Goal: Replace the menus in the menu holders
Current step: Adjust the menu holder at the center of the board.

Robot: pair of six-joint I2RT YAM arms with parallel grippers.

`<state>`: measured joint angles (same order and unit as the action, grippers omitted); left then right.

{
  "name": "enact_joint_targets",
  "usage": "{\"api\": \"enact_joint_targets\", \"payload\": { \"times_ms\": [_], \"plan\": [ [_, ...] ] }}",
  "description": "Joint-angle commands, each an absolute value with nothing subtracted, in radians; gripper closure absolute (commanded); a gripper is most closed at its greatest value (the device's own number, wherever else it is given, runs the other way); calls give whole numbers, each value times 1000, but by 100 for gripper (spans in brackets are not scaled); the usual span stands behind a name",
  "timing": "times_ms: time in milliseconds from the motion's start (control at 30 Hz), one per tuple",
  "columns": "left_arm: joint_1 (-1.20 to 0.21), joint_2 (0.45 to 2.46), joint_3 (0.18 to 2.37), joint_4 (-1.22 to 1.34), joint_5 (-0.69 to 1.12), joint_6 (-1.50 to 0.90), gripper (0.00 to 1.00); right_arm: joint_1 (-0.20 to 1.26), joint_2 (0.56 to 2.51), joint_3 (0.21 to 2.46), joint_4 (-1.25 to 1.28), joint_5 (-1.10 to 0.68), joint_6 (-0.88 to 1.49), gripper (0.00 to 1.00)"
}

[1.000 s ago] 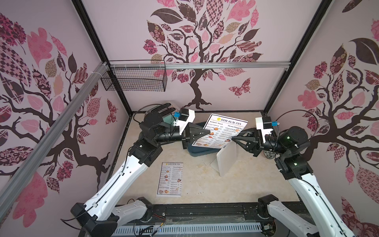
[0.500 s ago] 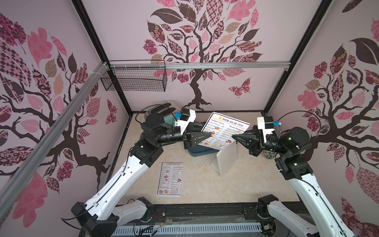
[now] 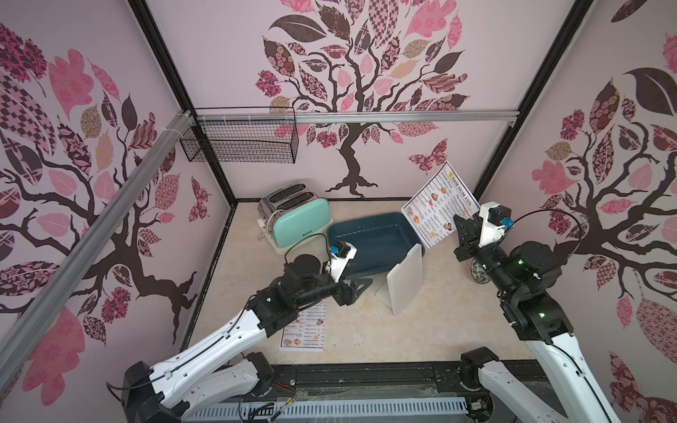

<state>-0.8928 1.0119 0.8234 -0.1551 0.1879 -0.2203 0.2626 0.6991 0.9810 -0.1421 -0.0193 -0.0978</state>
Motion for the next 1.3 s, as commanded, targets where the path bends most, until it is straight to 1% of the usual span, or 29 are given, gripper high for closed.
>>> {"api": "enact_joint_targets", "payload": {
  "times_ms": [0,67,167,367,467,600,767,967,1033,1100,1167,1267],
  "plan": [
    [-959,1081,827,-72,37,-309,31,265,670,1028,-185,142,-189,100],
    [-990,1151,842,-37,10,-332,30,265,668,1042,-199,154,-210,100],
    [-999,1243,868,-9,5,-364,29,265,666,1057,-213,159,-222,100],
    [-999,1374,888,108,86,-385,28,265,667,1067,-236,135,-224,100],
    [-999,1445,929,112,112,-418,32,265,662,1074,-256,131,-226,100],
    [-999,1490,948,107,105,-413,44,265,654,1071,-273,130,-240,100],
    [-999,1525,970,114,108,-399,65,265,646,1069,-282,128,-257,100],
    [-993,1503,961,87,111,-367,84,265,638,1069,-298,125,-266,100],
    [-985,1486,953,80,126,-345,92,265,635,1067,-300,124,-269,100],
    [-974,1463,950,53,147,-311,98,265,634,1065,-301,118,-272,100],
    [-952,1432,944,16,195,-267,99,265,633,1065,-304,106,-275,100],
    [-902,1370,931,-56,321,-145,99,265,636,1074,-319,67,-286,100]
  ]
}}
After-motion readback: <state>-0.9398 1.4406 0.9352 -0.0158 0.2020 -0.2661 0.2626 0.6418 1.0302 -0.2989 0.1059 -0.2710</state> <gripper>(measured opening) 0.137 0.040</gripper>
